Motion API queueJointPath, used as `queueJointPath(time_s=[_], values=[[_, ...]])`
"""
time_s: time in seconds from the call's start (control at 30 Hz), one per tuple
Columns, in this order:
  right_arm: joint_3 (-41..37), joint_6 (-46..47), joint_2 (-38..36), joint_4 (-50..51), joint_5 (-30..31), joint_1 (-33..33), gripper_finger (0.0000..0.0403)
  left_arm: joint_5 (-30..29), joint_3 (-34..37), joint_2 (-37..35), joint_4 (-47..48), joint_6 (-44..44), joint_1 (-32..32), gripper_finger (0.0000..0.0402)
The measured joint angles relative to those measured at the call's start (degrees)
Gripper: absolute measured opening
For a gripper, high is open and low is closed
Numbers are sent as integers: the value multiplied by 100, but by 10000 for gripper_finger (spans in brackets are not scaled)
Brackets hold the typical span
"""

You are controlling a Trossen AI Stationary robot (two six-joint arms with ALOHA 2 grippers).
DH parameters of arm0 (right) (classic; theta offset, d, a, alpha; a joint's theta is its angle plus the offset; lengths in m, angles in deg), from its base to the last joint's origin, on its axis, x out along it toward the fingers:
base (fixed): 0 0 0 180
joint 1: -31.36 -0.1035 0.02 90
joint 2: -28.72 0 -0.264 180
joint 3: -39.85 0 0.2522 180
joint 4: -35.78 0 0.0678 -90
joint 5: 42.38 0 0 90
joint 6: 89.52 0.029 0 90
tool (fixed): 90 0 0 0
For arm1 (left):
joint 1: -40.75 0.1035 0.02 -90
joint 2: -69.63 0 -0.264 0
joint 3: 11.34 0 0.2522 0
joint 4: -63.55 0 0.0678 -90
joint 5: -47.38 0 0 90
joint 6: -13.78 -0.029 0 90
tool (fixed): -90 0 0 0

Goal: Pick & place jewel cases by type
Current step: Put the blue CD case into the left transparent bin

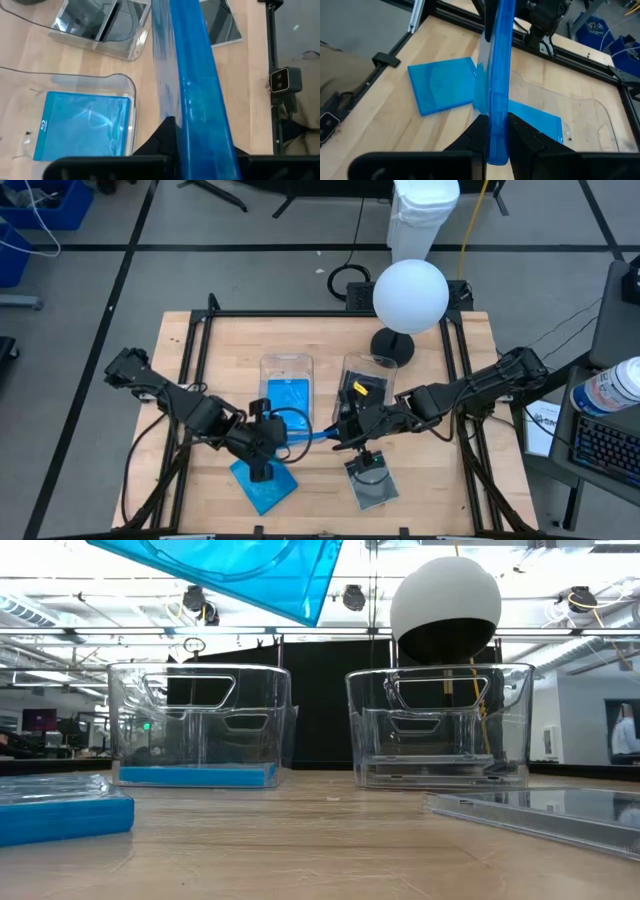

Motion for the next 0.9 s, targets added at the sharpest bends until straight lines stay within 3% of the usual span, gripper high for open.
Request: queueJointPath(time_s=[0.23,0.47,0.7,0.9], values=[[3,65,0,-165,-13,-22,59,-364,0,-9,67,-72,-232,15],[9,-111,-80,-134,441,-20,159,-1027,0,-9,302,-13,-640,11],[7,348,-475,32,591,-39,236,-2069,0,-55,389,31,-1316,11],[-107,396,-718,-73,800,-216,250,-3317,2,-52,369,70,-1892,17]])
